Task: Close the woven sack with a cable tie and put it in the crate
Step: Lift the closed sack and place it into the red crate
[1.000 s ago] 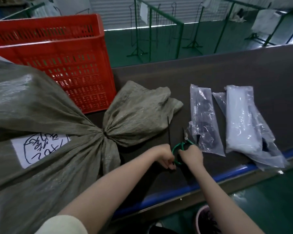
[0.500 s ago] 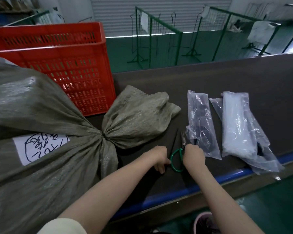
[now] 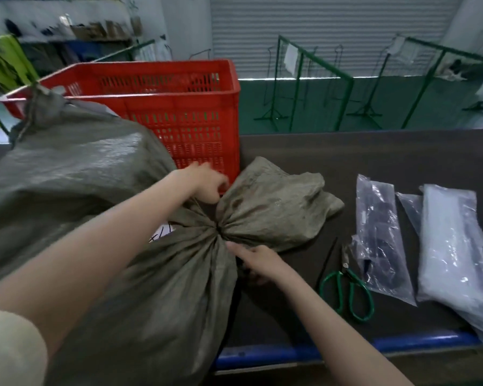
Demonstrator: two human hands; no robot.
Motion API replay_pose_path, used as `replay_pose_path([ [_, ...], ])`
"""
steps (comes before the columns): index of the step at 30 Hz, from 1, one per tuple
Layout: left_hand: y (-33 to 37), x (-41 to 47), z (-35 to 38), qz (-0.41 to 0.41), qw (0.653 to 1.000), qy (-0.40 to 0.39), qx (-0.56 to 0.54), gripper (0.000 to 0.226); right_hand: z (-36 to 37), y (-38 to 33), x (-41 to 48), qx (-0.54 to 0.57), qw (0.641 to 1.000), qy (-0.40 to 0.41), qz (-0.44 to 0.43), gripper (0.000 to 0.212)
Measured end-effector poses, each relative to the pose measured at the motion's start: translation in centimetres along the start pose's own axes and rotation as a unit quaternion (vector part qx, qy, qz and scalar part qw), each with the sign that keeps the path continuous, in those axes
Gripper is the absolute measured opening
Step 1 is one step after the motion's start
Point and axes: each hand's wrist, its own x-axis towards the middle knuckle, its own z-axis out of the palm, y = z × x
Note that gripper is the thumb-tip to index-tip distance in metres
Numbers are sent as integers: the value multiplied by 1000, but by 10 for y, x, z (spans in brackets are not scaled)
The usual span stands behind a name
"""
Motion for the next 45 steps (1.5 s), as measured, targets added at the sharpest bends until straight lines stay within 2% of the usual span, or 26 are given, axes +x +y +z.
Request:
replay_pose_path([
  [2,-23,-8,11,-39,992,-104,57,60,17,-8,9,7,1000,-26,-12,58],
  [4,-38,-14,24,-55,988,-122,82,58,27,-13,19,29,998,21,-49,47],
  [7,-56,-24,24,-53,995,-6,90,38,19,-25,24,76,986,102,-107,24],
  [11,-86,-41,-3,-99,984,147,-9,28,-18,-59,19,100,962,166,-192,18],
  [16,-123,-68,-32,-175,924,318,-123,25,-50,-143,19,109,928,205,-291,36],
  [18,-135,-80,-38,-200,892,366,-176,21,-61,-174,15,113,922,204,-309,34],
  [24,-163,-115,-53,-249,842,416,-235,22,-85,-240,-12,-31,920,172,-350,39],
  [27,-165,-126,-49,-278,815,433,-268,22,-88,-260,-33,-144,914,159,-345,42],
  [28,-167,-127,-46,-285,807,437,-278,22,-89,-264,-41,-170,917,146,-331,47],
  [30,-170,-129,-40,-299,781,444,-322,23,-88,-266,-62,-216,915,134,-314,71],
  [32,-173,-130,-35,-309,743,460,-376,24,-77,-256,-79,-310,888,129,-315,99],
  [34,-174,-131,-35,-316,712,474,-410,27,-52,-239,-93,-378,876,88,-286,110],
  [35,-173,-133,-37,-317,699,480,-425,29,-39,-231,-97,-395,875,74,-271,108],
  [36,-172,-134,-39,-312,688,484,-442,30,-28,-226,-97,-402,873,72,-266,94],
  [38,-168,-139,-46,-294,665,495,-476,29,-20,-227,-92,-404,860,128,-286,51],
  [39,-166,-142,-50,-283,656,501,-488,27,-23,-229,-91,-400,850,162,-301,39],
  [42,-165,-152,-65,-254,639,527,-500,24,-46,-242,-95,-370,838,189,-353,21],
  [45,-166,-167,-90,-229,599,564,-521,18,-74,-266,-110,-302,839,203,-404,12],
])
